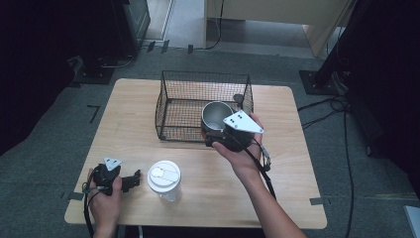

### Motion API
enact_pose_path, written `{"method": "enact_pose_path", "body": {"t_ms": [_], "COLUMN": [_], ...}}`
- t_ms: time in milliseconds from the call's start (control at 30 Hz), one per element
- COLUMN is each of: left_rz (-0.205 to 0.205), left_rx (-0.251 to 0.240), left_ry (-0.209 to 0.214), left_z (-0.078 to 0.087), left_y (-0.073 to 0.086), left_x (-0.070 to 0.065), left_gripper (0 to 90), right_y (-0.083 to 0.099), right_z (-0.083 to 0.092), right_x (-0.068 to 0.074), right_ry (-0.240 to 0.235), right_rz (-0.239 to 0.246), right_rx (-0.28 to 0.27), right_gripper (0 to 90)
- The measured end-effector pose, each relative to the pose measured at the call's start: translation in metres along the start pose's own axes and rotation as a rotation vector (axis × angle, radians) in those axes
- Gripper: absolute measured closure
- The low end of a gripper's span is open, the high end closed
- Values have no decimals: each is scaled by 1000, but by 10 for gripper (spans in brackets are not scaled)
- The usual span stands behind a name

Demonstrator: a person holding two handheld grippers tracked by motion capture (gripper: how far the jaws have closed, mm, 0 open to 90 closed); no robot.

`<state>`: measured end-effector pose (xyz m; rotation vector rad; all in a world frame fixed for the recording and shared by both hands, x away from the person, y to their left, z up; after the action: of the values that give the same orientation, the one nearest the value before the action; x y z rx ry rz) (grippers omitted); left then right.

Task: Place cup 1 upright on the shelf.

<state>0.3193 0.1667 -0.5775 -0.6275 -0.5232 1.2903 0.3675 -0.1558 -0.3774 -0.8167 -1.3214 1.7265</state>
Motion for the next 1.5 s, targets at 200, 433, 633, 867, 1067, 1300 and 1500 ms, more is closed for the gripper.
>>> {"method": "enact_pose_path", "body": {"t_ms": [200, 433, 633, 867, 1067, 1300, 1500], "left_rz": [0, 0, 1, 0, -1, -1, 0], "left_rx": [0, -1, -2, -2, -1, -1, 0], "left_ry": [0, 0, 0, 0, 0, 0, 1], "left_z": [0, 0, 0, 0, 0, 0, 0], "left_y": [0, 0, 0, 0, 0, 0, 0], "left_x": [0, 0, 0, 0, 0, 0, 0], "left_gripper": [0, 0, 0, 0, 0, 0, 0], "right_y": [-11, -29, -31, -24, -15, 4, 15], "right_z": [-5, -21, -39, -71, -96, -125, -138], "right_x": [-11, -28, -37, -55, -66, -80, -89], "right_ry": [27, 87, 113, 150, 176, 206, 218], "right_rz": [-12, -21, -11, -22, -45, -84, -124], "right_rx": [-29, -86, -84, -37, 11, 91, 158], "right_gripper": [71, 71, 71, 71, 71, 70, 70]}}
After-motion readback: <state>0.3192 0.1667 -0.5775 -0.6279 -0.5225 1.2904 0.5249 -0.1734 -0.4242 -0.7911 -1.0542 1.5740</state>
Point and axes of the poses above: each handheld gripper's, and its own axes: z roughly backward along the jaws, y roughly out of its underside, x roughly to its left, the point moved 8 cm from there along -z, roughly forward along the jaws
